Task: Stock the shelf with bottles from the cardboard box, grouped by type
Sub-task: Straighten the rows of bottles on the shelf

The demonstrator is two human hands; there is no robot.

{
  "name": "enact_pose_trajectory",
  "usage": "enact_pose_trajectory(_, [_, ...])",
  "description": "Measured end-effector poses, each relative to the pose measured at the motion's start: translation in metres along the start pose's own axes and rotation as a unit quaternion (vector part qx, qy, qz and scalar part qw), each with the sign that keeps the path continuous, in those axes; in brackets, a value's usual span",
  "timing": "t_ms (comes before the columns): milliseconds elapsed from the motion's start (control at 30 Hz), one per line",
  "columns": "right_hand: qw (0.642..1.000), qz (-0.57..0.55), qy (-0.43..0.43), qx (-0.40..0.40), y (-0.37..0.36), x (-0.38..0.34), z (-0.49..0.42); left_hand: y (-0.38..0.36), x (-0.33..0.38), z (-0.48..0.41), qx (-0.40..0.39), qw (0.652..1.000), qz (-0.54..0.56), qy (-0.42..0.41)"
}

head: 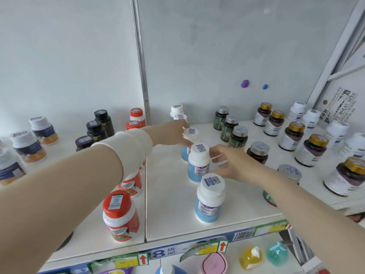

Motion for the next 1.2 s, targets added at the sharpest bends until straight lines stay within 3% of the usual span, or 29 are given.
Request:
enact_pose_trajectory(200, [0.981, -0.191, -0.008, 0.036, -0.029, 0.019, -0.006, -0.018, -0.007, -0.004, 0.009, 0.995, 0.1, 0.025])
enact_pose_trajectory(367, [0.977, -0.207, -0.004, 0.058, -0.036, 0.022, -0.011, -0.02, -0.009, -0.005, 0.01, 0.976, 0.215, 0.04])
enact_pose_trajectory(533, [0.977, -0.203, -0.001, 0.057, -0.039, 0.023, -0.012, -0.017, -0.008, -0.002, -0.009, 0.967, 0.251, 0.044])
enact_pose_trajectory(1067, [0.991, -0.127, 0.003, 0.036, -0.013, 0.005, -0.006, 0.0, -0.008, 0.018, -0.003, 0.979, 0.19, 0.076])
enact_pose_trajectory(1200, [0.996, -0.064, 0.037, 0.043, 0.028, -0.028, -0.003, 0.045, -0.017, 0.041, 0.034, 0.991, 0.097, 0.081])
Point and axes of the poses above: each hand's wrist, its own z-axis away from the middle knuckle, its own y-axis out of the back of the hand, x = y × z, the point moved 3 cm from there along -z, towards the middle knuckle, and after that the axes turned 4 degrees about -z, right-handed, at the moved point
